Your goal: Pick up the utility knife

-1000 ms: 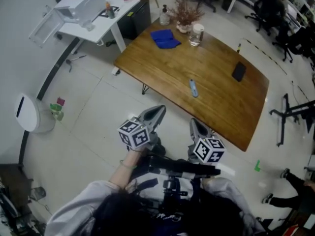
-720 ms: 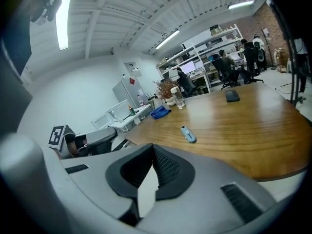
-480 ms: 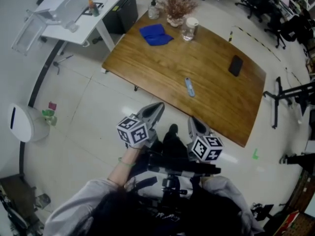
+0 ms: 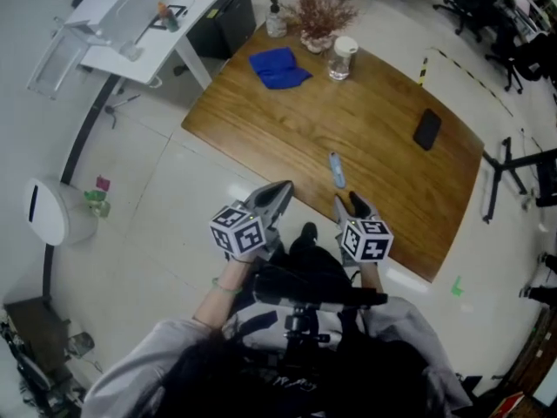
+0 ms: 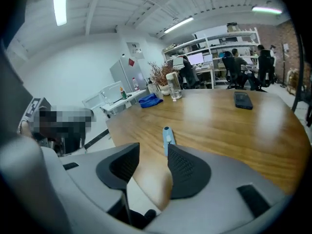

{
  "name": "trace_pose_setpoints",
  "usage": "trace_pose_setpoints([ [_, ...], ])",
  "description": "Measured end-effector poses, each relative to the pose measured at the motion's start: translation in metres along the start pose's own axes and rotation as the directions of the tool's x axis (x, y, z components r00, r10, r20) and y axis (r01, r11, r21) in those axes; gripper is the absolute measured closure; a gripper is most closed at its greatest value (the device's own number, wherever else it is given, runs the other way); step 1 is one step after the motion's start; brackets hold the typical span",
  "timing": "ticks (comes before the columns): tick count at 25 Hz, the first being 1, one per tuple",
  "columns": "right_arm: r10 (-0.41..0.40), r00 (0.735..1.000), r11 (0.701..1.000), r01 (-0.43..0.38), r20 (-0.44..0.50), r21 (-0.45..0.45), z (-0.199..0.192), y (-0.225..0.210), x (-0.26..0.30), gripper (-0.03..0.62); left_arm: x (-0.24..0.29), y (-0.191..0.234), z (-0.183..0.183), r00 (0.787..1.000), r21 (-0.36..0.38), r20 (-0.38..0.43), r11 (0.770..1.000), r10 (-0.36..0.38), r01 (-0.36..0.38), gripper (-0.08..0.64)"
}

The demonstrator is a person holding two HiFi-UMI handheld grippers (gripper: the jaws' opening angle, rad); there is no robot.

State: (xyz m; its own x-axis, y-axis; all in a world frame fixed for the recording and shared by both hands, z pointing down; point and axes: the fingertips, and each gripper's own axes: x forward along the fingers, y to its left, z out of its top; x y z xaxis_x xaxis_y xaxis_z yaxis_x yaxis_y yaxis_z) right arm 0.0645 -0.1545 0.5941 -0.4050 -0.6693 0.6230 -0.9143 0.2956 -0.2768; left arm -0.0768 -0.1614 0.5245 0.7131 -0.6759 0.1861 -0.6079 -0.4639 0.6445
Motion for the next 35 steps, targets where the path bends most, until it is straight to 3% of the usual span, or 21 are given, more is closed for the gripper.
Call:
trace_pose_setpoints([
  [6,-0.069,0.992,0.985,0.052,-0.104,-0.165,0.007,-0.028,0.068,0.360,0.014,0.005,0.014,0.999,0.009,0.011,0.999,0.037,-0.037,0.555],
  [12,-0.106,0.978,0.973,0.064,-0.182,-0.220,0.002,-0.035,0.108,0.360,0.019,0.014,0.020,0.997,0.006,0.023,0.997,0.080,-0.080,0.555],
  [16,-0.113,0.983,0.954,0.067,-0.144,-0.293,0.003,-0.035,0.111,0.382,0.022,0.017,0.018,0.996,0.006,0.018,0.996,0.088,-0.088,0.555],
  [18,-0.121,0.982,0.957,0.076,-0.146,-0.282,0.004,-0.038,0.111,0.436,0.022,0.018,0.017,0.996,0.007,0.013,0.996,0.089,-0.089,0.555],
  [25,-0.097,0.984,0.990,0.079,-0.152,-0.120,0.005,-0.043,0.102,0.442,0.024,0.015,0.020,0.997,0.016,0.012,0.997,0.075,-0.075,0.555],
  [30,-0.059,0.996,0.998,0.058,-0.060,-0.019,0.026,-0.038,0.075,0.442,0.025,0.015,0.017,0.998,0.023,-0.008,0.997,0.068,-0.068,0.555],
  [35,-0.013,0.999,1.000,0.013,0.050,-0.004,0.058,-0.025,0.034,0.442,0.029,0.010,0.017,0.999,0.035,-0.015,0.999,0.038,-0.037,0.555],
])
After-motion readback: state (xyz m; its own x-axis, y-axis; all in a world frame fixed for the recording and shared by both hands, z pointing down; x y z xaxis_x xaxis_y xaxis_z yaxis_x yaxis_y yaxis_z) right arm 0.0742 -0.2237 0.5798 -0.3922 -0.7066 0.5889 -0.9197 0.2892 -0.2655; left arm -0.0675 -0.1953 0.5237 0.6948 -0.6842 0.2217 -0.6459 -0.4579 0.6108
